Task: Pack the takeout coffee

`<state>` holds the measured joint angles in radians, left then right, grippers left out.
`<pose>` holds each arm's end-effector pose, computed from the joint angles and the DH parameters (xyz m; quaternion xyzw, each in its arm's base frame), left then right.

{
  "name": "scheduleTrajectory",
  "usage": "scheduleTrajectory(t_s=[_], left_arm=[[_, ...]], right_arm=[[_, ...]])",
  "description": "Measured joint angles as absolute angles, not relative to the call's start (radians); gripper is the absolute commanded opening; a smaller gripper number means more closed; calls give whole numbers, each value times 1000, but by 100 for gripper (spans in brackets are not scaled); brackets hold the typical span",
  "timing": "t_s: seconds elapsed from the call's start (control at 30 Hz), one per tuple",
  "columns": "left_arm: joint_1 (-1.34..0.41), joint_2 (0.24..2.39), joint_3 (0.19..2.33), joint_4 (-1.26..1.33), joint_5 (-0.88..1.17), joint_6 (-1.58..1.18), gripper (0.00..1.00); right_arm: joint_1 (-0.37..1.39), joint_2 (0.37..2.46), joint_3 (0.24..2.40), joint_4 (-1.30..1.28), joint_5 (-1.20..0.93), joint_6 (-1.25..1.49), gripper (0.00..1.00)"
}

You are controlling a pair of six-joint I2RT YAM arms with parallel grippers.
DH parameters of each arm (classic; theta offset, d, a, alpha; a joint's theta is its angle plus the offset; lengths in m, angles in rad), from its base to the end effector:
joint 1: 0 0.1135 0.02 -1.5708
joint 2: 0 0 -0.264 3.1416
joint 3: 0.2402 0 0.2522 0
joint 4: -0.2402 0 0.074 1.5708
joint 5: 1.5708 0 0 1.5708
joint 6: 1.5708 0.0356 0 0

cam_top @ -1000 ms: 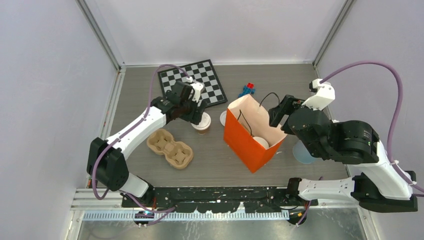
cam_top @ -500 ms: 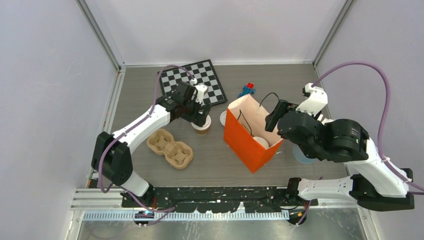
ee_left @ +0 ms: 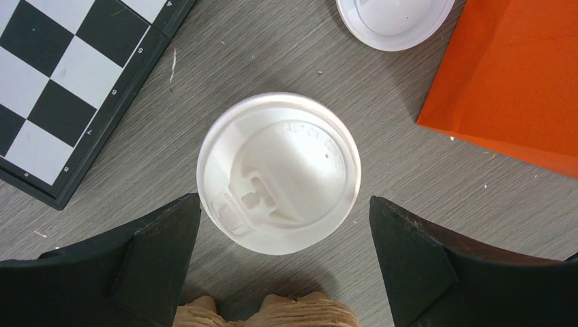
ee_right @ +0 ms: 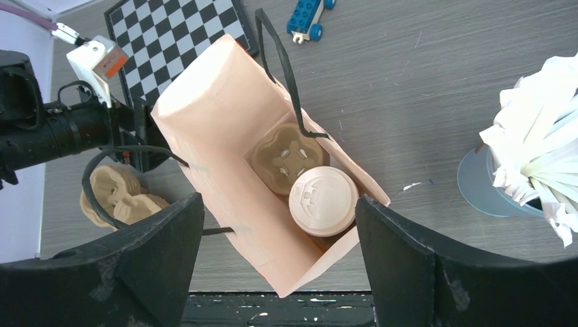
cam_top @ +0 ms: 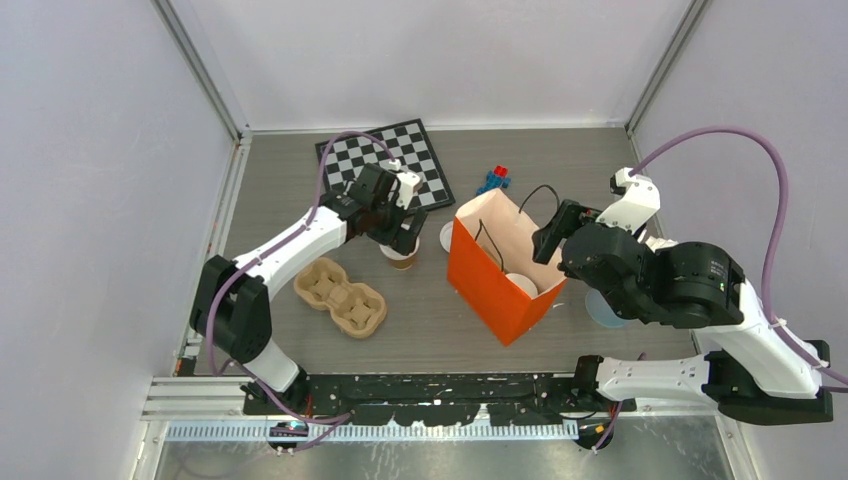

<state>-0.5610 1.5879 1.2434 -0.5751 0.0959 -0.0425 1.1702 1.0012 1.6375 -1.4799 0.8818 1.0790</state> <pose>0.2875 -0.1847 0.2642 0.2574 0.9108 -0.1383 0.2916 0.0656 0.0843 0.4574 0.1131 0.8513 0.1180 0.4986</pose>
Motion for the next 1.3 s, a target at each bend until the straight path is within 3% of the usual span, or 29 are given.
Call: scheduleTrajectory(t_s=[0.27,0.47,0.87,1.13,1.3], left_arm=[[-563,1602,1243,-571,103,-39,95],[-563,1607,1243,-556,103,-32,86],[-563,1620,1243,-540,106,-17,82],[-574,1621,1243,-540,101,6,89],[-592,1622,1243,-543,88,17,81]], right_arm=[[1170,1001,1637,-1455,883,1059,86],[1170,1001,1637,-1446,883,1053,86],[1170,1001,1637,-1445,882,1050,86],[1170,1009,1650,-1526,888,1106,85],[1170,1008,1667,-1557,888,1134,85]])
